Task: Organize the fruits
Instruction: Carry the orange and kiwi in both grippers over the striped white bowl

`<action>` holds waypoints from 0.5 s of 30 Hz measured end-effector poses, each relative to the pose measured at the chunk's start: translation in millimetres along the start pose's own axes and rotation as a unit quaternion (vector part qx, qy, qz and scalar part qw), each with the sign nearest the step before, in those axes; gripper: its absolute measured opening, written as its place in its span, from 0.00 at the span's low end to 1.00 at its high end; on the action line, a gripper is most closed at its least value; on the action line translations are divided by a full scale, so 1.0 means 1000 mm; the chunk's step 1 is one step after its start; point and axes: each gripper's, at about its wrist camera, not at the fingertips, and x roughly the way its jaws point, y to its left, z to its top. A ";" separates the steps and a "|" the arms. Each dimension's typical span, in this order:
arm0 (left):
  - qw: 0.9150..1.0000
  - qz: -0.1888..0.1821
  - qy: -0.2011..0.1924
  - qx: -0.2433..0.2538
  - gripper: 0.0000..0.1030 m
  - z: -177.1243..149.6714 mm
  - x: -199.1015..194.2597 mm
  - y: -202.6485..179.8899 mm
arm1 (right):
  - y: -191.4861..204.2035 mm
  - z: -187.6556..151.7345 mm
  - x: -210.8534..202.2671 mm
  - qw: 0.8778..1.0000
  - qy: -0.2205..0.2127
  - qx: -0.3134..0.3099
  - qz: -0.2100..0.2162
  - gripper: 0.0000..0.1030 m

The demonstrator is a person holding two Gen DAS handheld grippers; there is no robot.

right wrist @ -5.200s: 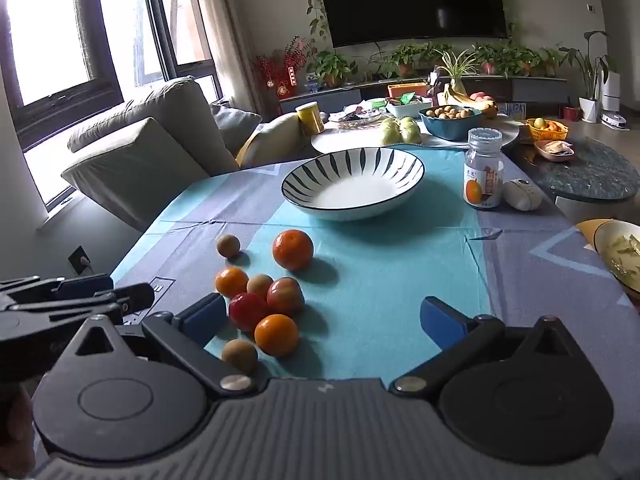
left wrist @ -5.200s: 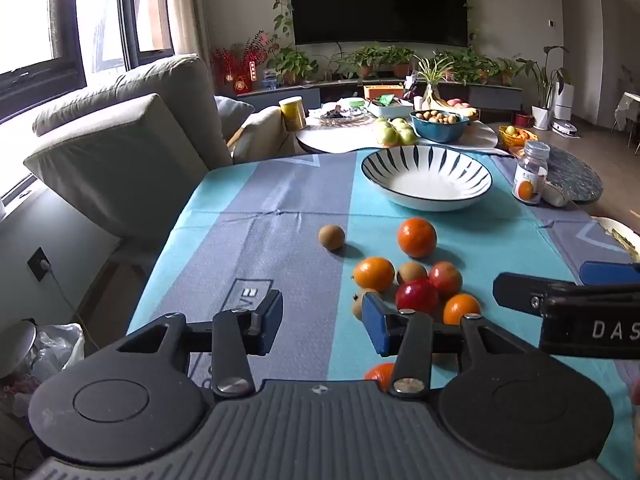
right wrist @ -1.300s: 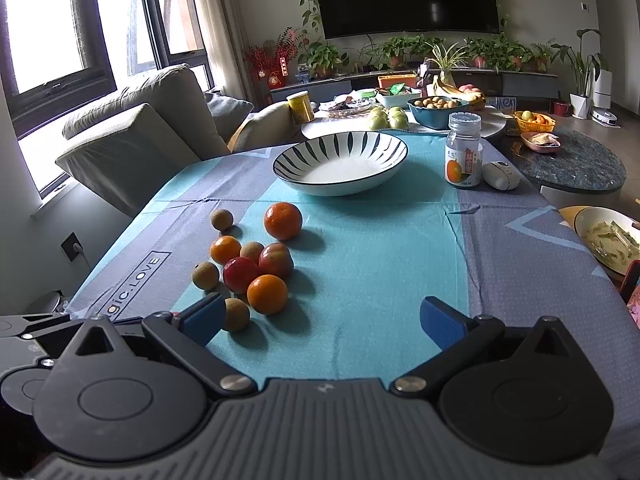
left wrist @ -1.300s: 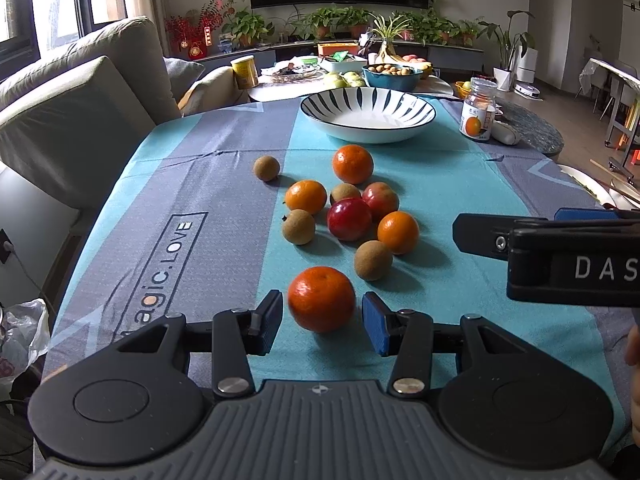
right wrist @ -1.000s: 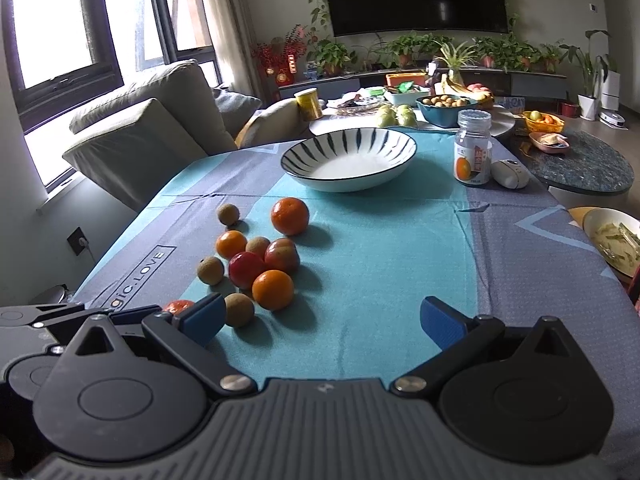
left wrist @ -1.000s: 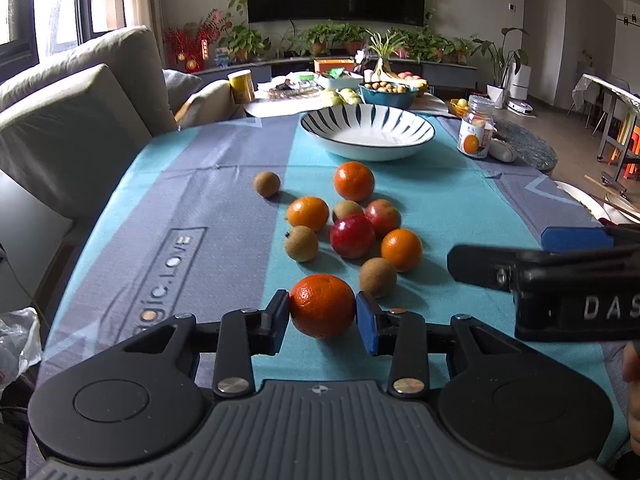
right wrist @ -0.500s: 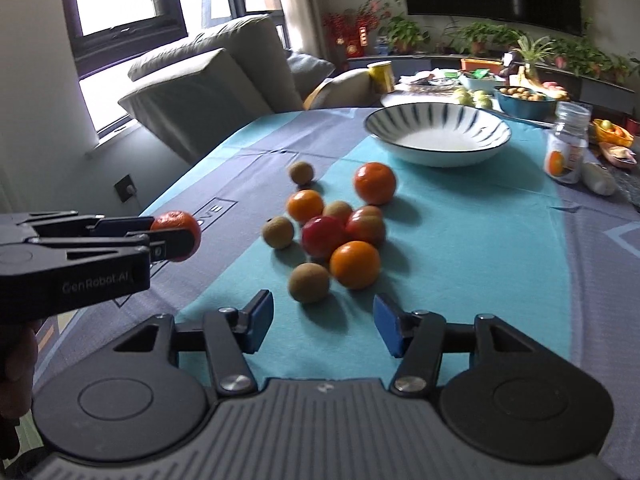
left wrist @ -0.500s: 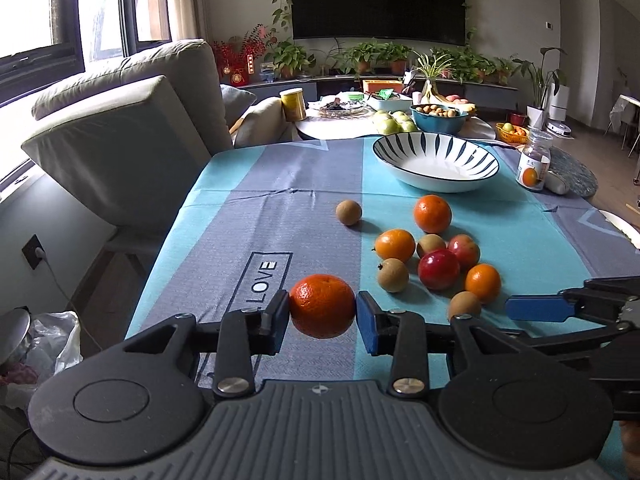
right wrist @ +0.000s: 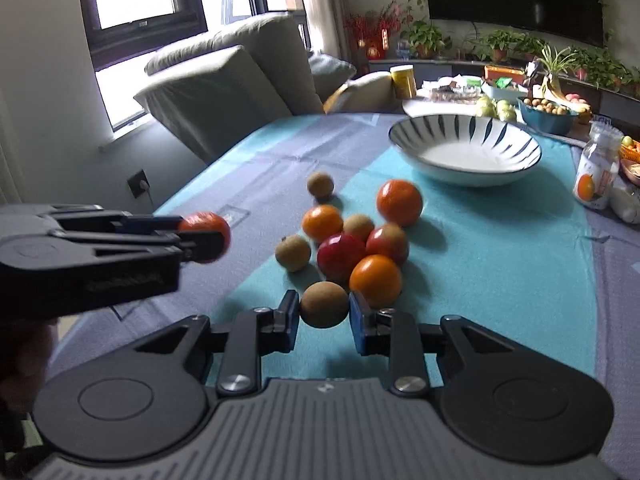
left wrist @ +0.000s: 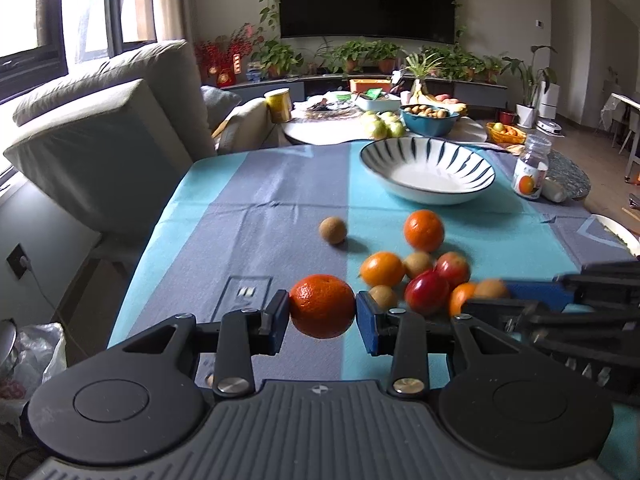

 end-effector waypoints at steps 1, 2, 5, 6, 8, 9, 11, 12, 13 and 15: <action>1.000 -0.006 -0.005 0.006 0.33 0.005 0.002 -0.005 | -0.004 0.006 -0.004 1.000 -0.014 0.003 -0.005 0.76; 1.000 -0.012 -0.011 0.011 0.33 0.010 0.004 -0.009 | -0.009 0.011 -0.008 1.000 -0.025 0.008 -0.010 0.76; 0.999 -0.033 -0.025 0.030 0.33 0.025 0.012 -0.025 | -0.030 0.026 -0.009 0.998 -0.048 0.025 -0.041 0.76; 0.998 -0.039 -0.027 0.035 0.33 0.031 0.017 -0.029 | -0.037 0.031 -0.007 0.997 -0.051 0.033 -0.053 0.76; 0.997 -0.052 -0.029 0.043 0.33 0.042 0.026 -0.036 | -0.052 0.036 -0.003 0.995 -0.058 0.049 -0.066 0.76; 0.997 -0.056 -0.028 0.046 0.33 0.049 0.033 -0.040 | -0.058 0.039 0.000 0.994 -0.061 0.055 -0.068 0.76; 0.997 -0.058 -0.028 0.052 0.33 0.062 0.046 -0.046 | -0.067 0.045 0.005 0.993 -0.068 0.061 -0.071 0.76; 0.996 -0.059 -0.031 0.055 0.33 0.068 0.053 -0.050 | -0.071 0.048 0.008 0.993 -0.071 0.061 -0.073 0.76; 0.996 -0.061 -0.033 0.060 0.33 0.073 0.060 -0.053 | -0.075 0.051 0.012 0.993 -0.072 0.061 -0.075 0.76; 0.995 -0.066 -0.036 0.063 0.33 0.082 0.074 -0.057 | -0.084 0.057 0.020 0.992 -0.073 0.063 -0.079 0.76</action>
